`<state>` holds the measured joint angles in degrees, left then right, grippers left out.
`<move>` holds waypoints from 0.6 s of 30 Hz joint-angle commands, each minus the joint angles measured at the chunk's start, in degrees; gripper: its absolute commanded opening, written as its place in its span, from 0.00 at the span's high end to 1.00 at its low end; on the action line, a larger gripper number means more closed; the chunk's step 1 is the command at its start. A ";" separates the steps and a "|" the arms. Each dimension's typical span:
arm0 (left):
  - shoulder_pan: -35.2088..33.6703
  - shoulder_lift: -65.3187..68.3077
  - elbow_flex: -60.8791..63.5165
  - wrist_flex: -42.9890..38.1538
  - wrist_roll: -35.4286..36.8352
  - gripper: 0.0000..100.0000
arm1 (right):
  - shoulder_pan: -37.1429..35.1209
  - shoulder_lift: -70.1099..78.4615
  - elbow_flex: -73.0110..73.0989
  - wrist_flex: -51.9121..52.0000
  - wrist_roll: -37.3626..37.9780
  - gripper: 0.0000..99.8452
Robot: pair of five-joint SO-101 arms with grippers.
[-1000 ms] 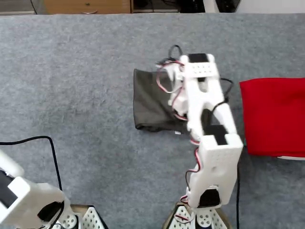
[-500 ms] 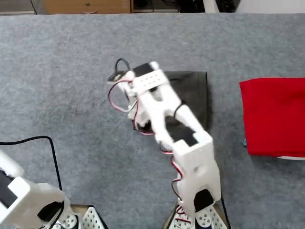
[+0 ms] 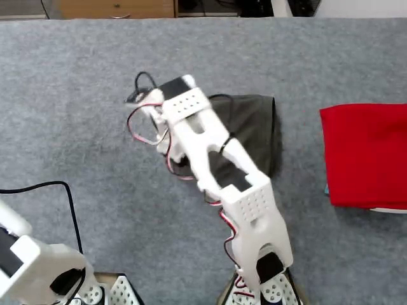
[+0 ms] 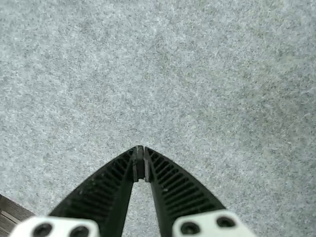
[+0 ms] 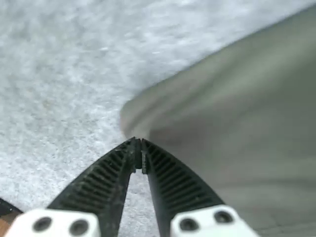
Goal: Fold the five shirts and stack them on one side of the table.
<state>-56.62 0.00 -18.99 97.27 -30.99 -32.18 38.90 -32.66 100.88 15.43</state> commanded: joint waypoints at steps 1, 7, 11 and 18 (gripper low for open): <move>-0.62 -2.51 -2.29 -0.26 -0.35 0.98 | 4.53 -5.32 -3.74 1.32 -0.26 1.00; -0.44 -2.42 -2.29 -0.26 -0.35 0.98 | 14.73 -8.04 -4.70 0.44 -0.18 0.99; 0.09 -2.33 -2.29 -0.26 -0.35 0.98 | 18.33 -8.04 -5.93 -0.26 -1.76 0.86; 1.58 -2.33 -1.14 -0.26 -0.35 0.98 | 21.85 -4.88 -7.16 -6.07 -20.04 0.66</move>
<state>-56.09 0.00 -18.99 97.27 -30.99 -12.04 34.42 -36.70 97.01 1.01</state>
